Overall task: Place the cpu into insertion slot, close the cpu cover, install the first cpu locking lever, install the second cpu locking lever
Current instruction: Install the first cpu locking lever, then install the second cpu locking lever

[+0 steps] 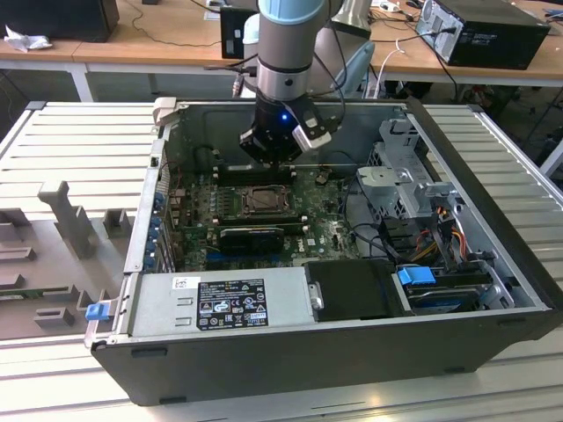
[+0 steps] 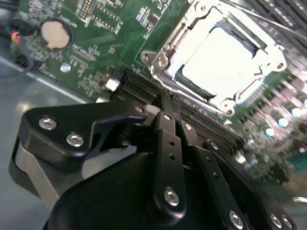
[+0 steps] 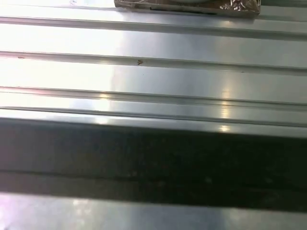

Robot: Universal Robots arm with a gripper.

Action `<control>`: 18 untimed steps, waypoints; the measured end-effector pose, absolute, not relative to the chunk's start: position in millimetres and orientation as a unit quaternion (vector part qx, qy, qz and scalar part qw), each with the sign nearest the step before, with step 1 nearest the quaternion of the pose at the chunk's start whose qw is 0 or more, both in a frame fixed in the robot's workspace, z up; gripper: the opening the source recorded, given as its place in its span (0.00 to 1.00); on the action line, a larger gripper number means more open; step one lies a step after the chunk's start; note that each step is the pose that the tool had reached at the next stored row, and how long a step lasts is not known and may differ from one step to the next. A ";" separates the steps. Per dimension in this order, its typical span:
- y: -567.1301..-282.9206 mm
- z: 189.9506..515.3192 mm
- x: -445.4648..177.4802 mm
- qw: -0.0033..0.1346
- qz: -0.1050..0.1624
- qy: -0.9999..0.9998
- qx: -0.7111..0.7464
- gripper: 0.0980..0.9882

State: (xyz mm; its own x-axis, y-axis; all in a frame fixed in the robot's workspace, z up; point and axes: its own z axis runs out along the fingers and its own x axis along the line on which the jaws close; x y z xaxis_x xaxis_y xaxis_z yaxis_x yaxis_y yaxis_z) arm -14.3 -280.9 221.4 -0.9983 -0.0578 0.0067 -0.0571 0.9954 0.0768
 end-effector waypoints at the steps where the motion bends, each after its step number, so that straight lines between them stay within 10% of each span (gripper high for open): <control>1: -281.0 225.0 -14.3 0.005 -0.038 -0.999 0.029 0.01; 18: -295.9 225.0 -14.3 0.004 -0.038 -0.999 0.029 0.01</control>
